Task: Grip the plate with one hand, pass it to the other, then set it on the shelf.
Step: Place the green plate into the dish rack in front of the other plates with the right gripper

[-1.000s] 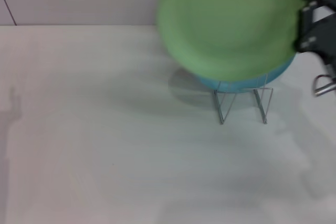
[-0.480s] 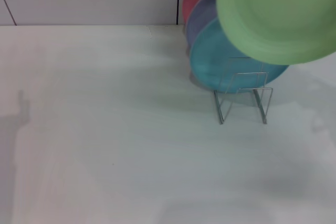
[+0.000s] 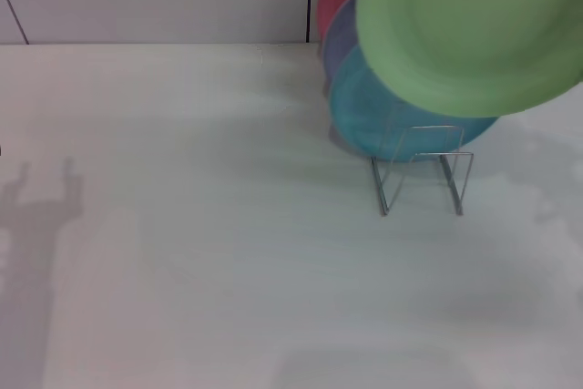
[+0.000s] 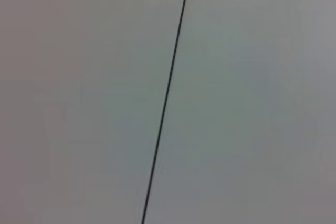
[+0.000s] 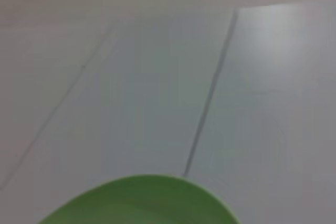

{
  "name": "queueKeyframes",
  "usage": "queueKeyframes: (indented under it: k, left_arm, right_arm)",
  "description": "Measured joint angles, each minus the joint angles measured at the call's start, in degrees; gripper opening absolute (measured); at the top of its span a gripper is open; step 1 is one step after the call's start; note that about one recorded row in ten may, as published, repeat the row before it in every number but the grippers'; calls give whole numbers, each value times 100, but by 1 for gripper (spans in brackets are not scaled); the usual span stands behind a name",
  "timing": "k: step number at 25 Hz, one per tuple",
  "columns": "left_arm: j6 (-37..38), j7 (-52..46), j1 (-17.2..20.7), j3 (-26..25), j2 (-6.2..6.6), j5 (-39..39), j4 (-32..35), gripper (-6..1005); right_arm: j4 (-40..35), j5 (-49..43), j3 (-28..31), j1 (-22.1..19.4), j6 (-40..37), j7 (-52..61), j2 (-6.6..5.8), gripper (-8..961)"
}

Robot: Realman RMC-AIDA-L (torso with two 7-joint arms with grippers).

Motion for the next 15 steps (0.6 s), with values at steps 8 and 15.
queueKeyframes:
  k: [8, 15]
  left_arm:
    - [55, -3, 98, 155, 0, 0, -249, 576]
    - [133, -119, 186, 293, 0, -1, -382, 576]
  right_arm:
    - [-151, -7, -667, 224, -4, -972, -103, 23]
    - [-391, -8, -963, 304, -108, -1836, -229, 23]
